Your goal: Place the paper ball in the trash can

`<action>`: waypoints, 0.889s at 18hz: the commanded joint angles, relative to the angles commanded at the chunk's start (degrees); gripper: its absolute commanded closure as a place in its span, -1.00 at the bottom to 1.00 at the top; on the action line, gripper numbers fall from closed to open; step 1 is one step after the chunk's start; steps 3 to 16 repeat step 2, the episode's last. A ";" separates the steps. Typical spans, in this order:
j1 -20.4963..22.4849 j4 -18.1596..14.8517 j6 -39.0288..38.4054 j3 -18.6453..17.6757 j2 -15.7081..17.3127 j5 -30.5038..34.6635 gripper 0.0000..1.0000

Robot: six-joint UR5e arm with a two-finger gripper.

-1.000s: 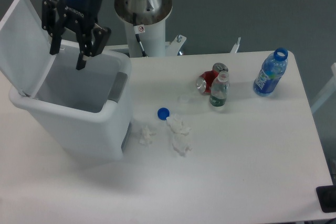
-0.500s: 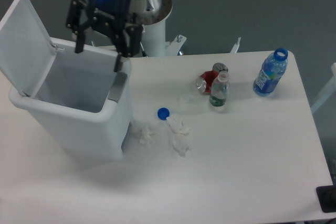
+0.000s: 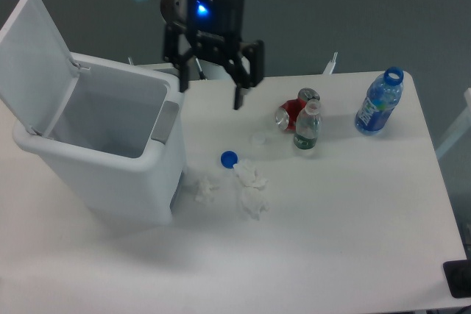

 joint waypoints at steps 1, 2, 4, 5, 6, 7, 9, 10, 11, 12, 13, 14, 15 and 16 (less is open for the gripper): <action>0.27 0.09 0.44 0.00 -0.70 0.35 -1.00; 0.36 0.09 0.88 0.00 -1.06 0.53 -1.00; 0.36 0.09 0.88 0.00 -1.06 0.53 -1.00; 0.36 0.09 0.88 0.00 -1.06 0.53 -1.00; 0.36 0.09 0.88 0.00 -1.06 0.53 -1.00; 0.36 0.09 0.88 0.00 -1.06 0.53 -1.00; 0.36 0.09 0.88 0.00 -1.06 0.53 -1.00; 0.36 0.09 0.88 0.00 -1.06 0.53 -1.00; 0.36 0.09 0.88 0.00 -1.06 0.53 -1.00; 0.36 0.09 0.88 0.00 -1.06 0.53 -1.00; 0.36 0.09 0.88 0.00 -1.06 0.53 -1.00; 0.36 0.09 0.88 0.00 -1.06 0.53 -1.00; 0.36 0.09 0.88 0.00 -1.06 0.53 -1.00; 0.36 0.09 0.88 0.00 -1.06 0.53 -1.00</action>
